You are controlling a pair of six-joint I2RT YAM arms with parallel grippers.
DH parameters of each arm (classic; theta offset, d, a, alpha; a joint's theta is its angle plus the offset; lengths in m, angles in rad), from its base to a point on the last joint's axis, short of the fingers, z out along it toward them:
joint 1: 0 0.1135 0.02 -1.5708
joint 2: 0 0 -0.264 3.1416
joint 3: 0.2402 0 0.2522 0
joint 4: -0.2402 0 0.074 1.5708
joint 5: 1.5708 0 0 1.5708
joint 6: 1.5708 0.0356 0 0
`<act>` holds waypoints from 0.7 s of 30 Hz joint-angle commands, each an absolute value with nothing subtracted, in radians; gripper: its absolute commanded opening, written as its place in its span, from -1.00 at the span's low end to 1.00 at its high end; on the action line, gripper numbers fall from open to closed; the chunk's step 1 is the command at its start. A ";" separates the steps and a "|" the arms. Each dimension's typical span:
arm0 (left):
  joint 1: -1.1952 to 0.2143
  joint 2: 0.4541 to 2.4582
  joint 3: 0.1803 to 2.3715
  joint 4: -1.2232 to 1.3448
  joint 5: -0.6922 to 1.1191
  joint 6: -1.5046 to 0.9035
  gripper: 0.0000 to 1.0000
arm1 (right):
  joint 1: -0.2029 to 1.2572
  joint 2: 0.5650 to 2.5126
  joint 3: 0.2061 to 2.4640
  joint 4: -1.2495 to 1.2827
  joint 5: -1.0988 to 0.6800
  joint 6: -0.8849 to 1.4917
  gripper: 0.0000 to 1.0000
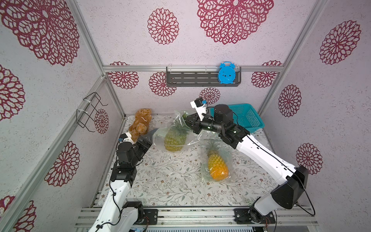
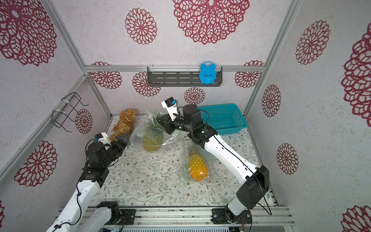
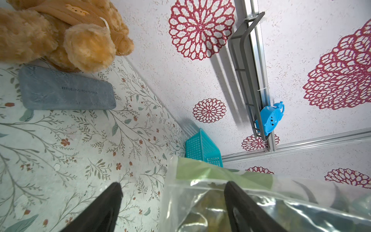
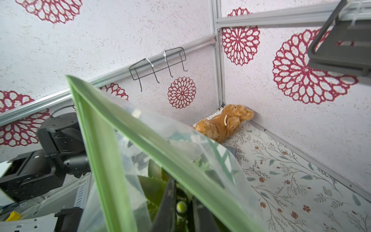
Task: Open the zip-top bag and take out the pineapple
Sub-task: Pick up the pineapple from the zipper food storage bag.
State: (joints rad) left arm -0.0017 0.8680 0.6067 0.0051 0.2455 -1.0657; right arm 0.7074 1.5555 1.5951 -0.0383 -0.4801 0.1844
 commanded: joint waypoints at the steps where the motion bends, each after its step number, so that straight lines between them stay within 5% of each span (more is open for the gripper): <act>1: 0.005 0.865 0.601 0.070 0.275 -1.088 0.69 | 0.707 1.503 1.670 0.147 -0.534 0.231 -1.00; 8: 0.002 0.876 0.581 0.152 0.305 -1.134 0.59 | 0.712 1.526 1.701 0.160 -0.553 0.249 -1.00; 17: -0.008 0.911 0.572 0.247 0.352 -1.171 0.17 | 0.721 1.549 1.717 0.160 -0.562 0.254 -1.00; 21: -0.013 0.913 0.566 0.272 0.357 -1.180 -0.16 | 0.721 1.554 1.716 0.158 -0.561 0.254 -1.00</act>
